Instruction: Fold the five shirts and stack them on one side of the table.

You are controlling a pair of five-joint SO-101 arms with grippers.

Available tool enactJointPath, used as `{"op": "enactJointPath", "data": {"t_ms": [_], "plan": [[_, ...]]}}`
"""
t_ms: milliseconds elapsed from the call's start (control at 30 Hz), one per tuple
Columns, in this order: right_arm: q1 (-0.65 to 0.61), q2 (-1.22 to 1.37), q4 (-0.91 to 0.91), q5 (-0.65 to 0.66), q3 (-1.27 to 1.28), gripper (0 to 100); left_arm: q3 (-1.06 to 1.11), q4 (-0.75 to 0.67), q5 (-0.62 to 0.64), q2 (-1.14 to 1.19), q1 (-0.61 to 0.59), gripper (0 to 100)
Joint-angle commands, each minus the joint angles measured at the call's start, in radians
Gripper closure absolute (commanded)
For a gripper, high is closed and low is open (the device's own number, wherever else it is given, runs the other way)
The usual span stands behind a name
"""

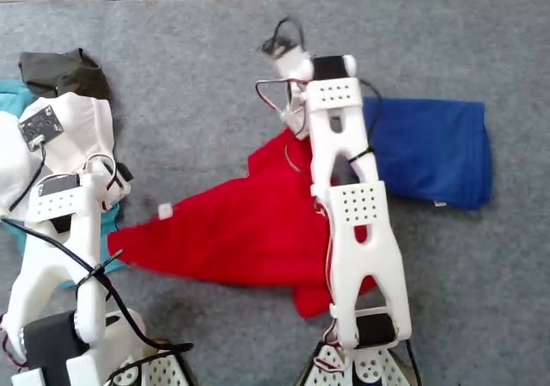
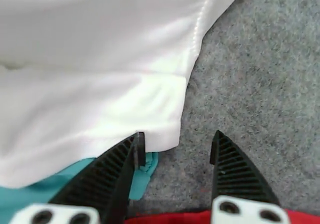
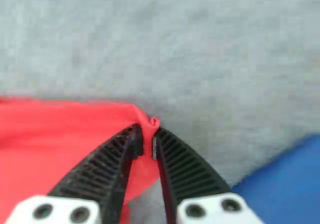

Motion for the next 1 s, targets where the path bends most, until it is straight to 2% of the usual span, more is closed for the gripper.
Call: {"op": "enactJointPath", "data": {"t_ms": [0, 100, 233, 400, 500, 700, 967], "plan": [[0.071, -0.016, -0.117, -0.224, -0.153, 98.4, -0.048, -0.005, 0.081, -0.002, -0.031, 77], [0.121, -0.015, -0.186, -0.269, -0.274, 98.3, -0.048, -0.005, 0.084, -0.002, -0.036, 77], [0.163, -0.005, -0.273, -0.305, -0.237, 98.3, -0.054, -0.008, 0.086, -0.002, -0.036, 77], [0.187, 0.081, -0.328, -0.308, -0.213, 98.3, -0.150, -0.006, 0.190, 0.009, -0.025, 77], [0.206, 0.127, -0.330, -0.308, -0.242, 98.3, -0.236, 0.015, 0.207, 0.011, 0.008, 77], [0.212, 0.136, -0.322, -0.299, -0.251, 98.3, -0.549, 0.167, 0.226, 0.184, 0.168, 77], [0.210, 0.143, -0.316, -0.265, -0.251, 98.3, -1.210, 0.614, 0.396, 0.687, 0.255, 77]]}}
